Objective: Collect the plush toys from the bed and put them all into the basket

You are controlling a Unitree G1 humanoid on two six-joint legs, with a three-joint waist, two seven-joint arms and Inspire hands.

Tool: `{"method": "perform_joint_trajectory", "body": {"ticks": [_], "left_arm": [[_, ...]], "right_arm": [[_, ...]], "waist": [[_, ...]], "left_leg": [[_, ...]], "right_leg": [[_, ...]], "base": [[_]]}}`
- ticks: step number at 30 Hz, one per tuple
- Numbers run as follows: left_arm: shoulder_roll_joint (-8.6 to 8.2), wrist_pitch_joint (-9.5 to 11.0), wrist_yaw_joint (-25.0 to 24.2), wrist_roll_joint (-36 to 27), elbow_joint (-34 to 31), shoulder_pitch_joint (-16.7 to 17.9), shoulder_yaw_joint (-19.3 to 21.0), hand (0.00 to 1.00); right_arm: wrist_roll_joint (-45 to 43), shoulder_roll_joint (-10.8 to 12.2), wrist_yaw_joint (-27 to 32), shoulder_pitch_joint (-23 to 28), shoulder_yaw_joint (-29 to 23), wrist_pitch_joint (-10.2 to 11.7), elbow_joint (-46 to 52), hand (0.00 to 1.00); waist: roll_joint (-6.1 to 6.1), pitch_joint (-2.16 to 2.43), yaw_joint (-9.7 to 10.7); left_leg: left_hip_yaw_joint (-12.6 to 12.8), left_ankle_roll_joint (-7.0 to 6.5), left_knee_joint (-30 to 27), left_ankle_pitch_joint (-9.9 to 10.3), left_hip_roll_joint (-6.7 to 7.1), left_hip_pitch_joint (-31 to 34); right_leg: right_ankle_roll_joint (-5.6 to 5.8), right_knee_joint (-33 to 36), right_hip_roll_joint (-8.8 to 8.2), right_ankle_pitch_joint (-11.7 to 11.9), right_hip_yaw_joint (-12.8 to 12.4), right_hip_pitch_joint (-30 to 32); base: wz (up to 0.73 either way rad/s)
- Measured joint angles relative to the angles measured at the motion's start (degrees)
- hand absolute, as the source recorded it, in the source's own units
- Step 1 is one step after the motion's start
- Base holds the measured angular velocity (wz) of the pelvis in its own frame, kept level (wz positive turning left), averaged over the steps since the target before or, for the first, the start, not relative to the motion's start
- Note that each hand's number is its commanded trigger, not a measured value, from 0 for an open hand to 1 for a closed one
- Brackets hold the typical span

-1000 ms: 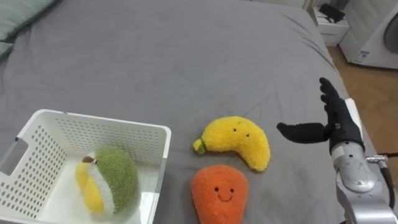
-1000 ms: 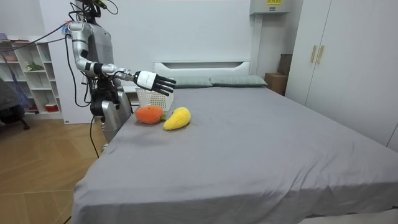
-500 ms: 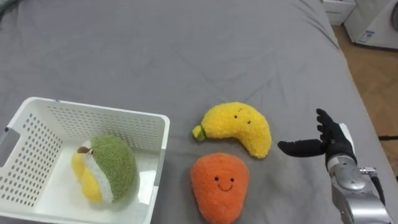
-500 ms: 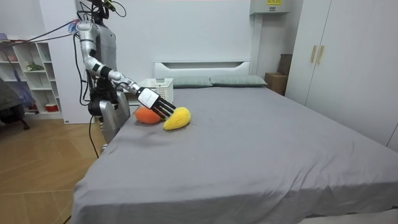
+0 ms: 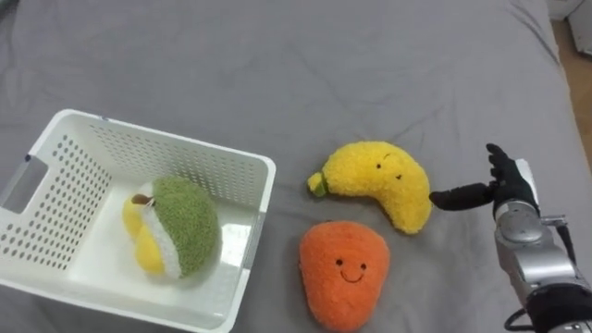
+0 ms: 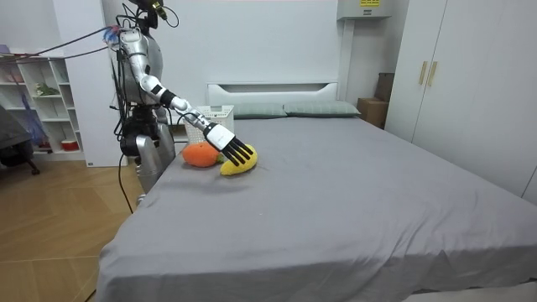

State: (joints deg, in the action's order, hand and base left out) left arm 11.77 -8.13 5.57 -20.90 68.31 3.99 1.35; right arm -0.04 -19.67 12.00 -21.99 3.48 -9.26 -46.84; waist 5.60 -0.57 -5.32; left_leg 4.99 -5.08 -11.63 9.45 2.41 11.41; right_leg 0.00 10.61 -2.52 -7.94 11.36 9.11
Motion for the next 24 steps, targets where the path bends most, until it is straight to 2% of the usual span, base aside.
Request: {"method": "perform_joint_trajectory", "body": {"ticks": [2, 3, 9, 12, 17, 20, 24], "left_arm": [[0.00, 0.0, 0.0, 0.0, 0.5, -0.2, -0.6, 0.00], [0.02, 0.1, 0.0, 0.0, 0.8, -0.5, -0.6, 0.00], [0.58, 1.3, 0.3, 0.0, 1.2, -1.2, -2.2, 0.00], [0.59, 1.4, 0.4, 0.0, 1.6, -1.2, -2.2, 0.00], [0.55, 2.3, 0.6, 0.0, 1.9, -1.2, -2.4, 0.00], [0.54, 2.4, 0.5, 0.0, 1.9, -1.2, -2.8, 0.00], [0.53, 2.4, 0.5, 0.1, 2.1, -1.2, -2.7, 0.00]], "right_arm": [[0.1, -0.1, 0.0, -0.4, 0.4, 0.4, -0.9, 0.00], [0.1, -0.2, -0.1, -0.7, 0.9, 0.8, -2.1, 0.00], [0.0, -0.4, -0.9, -1.7, 2.2, 1.3, -4.3, 0.00], [0.1, -0.4, -1.0, -1.8, 2.1, 2.3, -4.2, 0.00], [0.5, -0.4, -1.0, -2.4, 2.2, 2.4, -4.1, 0.00], [2.0, -0.4, -1.1, -3.0, 3.9, 2.4, -2.2, 0.00], [2.0, -0.4, -2.4, -4.0, 6.8, 3.6, 0.8, 0.00]], "waist": [[-0.08, -0.47, -0.2], [-0.07, -0.55, -0.5], [-0.17, -0.66, -1.5], [-0.17, -0.66, -1.6], [-0.19, -0.65, -2.2], [-0.21, -0.64, -2.9], [-0.33, -0.65, -3.6]], "left_leg": [[-0.2, -0.03, 0.0, 0.0, 0.11, 0.2], [-0.3, -0.05, -0.1, 0.0, 0.17, 0.4], [-0.9, -0.14, -0.7, -0.1, 0.26, 2.1], [-1.1, -0.14, -0.7, -0.1, 0.27, 2.2], [-1.1, -0.14, -0.7, -0.1, 0.28, 2.1], [-1.0, -0.14, -1.0, -0.1, 0.24, 2.1], [-1.1, -0.14, -1.2, -0.1, 0.24, 2.0]], "right_leg": [[0.01, 0.0, -0.09, 0.0, 0.2, 0.1], [0.01, 0.0, -0.13, 0.0, 0.2, 0.3], [0.02, 0.0, -0.23, 0.0, 0.9, 1.4], [0.02, 0.0, -0.23, 0.0, 1.2, 1.4], [0.02, 0.0, -0.24, 0.0, 1.2, 1.3], [0.02, 0.0, -0.27, 0.0, 1.2, 1.2], [0.02, 0.0, -0.31, 0.0, 1.5, 0.9]], "base": [[0.05], [0.04], [0.06], [0.03], [0.00], [0.00], [0.02]]}}
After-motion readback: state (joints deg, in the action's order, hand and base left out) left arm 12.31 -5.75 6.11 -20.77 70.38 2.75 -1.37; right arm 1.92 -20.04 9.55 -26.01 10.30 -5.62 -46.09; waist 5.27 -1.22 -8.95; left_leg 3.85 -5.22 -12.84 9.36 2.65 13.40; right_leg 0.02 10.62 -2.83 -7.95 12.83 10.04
